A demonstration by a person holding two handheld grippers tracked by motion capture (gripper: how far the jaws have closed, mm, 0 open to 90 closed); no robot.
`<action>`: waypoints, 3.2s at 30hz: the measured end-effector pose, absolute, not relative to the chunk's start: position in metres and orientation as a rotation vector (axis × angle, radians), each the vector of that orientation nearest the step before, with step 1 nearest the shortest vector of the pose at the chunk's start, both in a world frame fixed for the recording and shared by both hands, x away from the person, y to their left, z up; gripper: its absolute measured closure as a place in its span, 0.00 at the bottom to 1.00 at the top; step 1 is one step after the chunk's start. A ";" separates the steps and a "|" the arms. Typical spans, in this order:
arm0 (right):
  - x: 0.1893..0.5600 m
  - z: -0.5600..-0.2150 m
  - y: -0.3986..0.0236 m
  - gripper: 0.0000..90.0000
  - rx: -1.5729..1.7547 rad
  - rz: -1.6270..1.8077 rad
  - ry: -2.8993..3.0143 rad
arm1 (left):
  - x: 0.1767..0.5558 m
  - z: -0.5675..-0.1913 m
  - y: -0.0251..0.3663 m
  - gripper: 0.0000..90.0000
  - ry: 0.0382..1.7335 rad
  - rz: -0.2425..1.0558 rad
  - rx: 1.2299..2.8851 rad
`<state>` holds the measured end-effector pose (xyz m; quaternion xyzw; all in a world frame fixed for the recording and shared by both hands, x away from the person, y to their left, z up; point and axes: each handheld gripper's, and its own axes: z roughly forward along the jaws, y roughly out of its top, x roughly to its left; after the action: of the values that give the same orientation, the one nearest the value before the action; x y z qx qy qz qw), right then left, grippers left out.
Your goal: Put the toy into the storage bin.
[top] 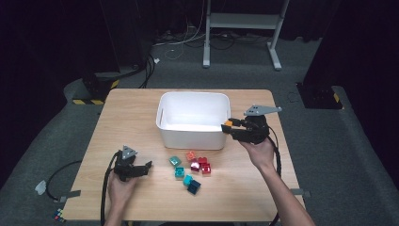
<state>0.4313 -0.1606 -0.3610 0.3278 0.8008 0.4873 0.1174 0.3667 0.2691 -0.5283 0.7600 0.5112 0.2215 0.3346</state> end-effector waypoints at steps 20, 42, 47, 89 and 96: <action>0.465 -0.344 -0.128 0.61 0.947 1.381 2.362 | 0.367 -0.528 0.269 0.18 1.334 0.578 1.983; 0.503 -0.349 -0.096 0.61 0.996 1.278 2.382 | 0.367 -0.528 0.269 0.18 1.336 0.577 1.978; 0.510 -0.353 -0.094 0.59 1.018 1.231 2.381 | 0.367 -0.528 0.269 0.18 1.335 0.578 1.980; 0.465 -0.346 -0.137 0.49 0.948 1.398 2.283 | 0.367 -0.528 0.269 0.18 1.336 0.577 1.978; 0.455 -0.347 -0.143 0.49 0.942 1.435 2.276 | 0.367 -0.528 0.269 0.18 1.335 0.578 1.979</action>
<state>0.4547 -0.1429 -0.3472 0.3270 0.7899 0.4981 0.1450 0.3667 0.2688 -0.5284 0.7588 0.5121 0.2215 0.3360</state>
